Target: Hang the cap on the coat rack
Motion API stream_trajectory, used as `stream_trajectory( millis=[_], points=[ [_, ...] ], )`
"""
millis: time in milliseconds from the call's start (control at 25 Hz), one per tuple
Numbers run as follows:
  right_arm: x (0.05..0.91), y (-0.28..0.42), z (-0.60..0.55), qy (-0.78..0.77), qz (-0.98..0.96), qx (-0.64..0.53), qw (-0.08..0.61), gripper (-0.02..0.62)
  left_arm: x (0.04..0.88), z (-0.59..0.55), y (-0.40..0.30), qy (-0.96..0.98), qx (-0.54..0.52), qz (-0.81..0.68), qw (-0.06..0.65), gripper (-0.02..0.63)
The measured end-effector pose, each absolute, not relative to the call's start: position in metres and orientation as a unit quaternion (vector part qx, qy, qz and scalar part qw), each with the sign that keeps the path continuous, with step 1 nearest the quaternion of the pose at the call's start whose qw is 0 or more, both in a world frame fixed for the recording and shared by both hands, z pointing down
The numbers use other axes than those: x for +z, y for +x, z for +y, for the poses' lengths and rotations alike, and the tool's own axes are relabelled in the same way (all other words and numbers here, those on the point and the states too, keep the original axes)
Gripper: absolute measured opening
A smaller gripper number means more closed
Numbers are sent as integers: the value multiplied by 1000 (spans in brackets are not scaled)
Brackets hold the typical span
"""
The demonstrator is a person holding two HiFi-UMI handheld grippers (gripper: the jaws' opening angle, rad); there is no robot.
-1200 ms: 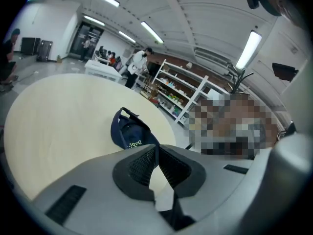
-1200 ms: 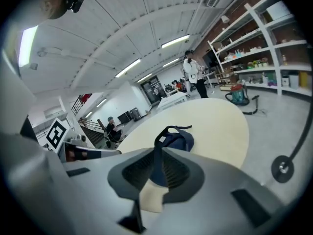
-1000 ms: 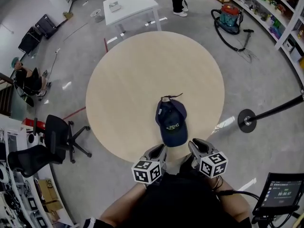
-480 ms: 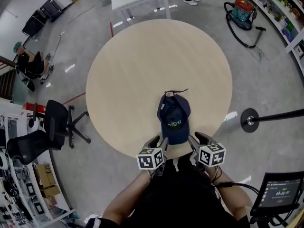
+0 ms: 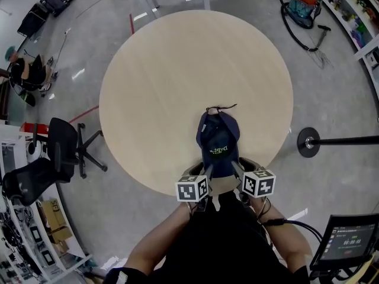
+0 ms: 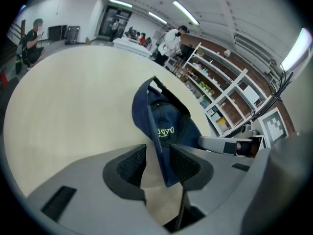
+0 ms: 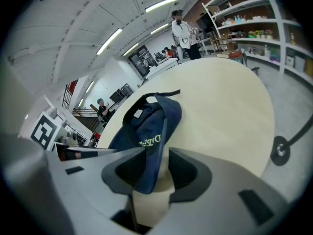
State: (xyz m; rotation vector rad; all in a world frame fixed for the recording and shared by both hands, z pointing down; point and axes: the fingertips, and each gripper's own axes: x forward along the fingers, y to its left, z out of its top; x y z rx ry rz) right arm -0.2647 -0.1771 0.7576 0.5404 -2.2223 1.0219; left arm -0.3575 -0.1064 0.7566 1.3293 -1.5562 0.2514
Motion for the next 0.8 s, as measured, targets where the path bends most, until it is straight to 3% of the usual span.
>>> stream_trajectory(
  millis=[400,440,480,520,800],
  points=[
    [767,-271,-176,211,-833,388,332,140,758,-116,-357,561,113,-634,520,150],
    [767,-270,-175,210,-834,385,335,138,759,-116,-357,561,117,-634,519,143],
    [767,-270,-174,210,-835,383,336,110,759,-117,-357,560,119,-635,519,63],
    [766,-269,-174,209,-835,382,336,52,759,-117,-358,558,119,-635,520,52],
    [759,-270,-180,218,-840,389,308,46,750,-128,-362,563,104,-645,506,44]
  ],
)
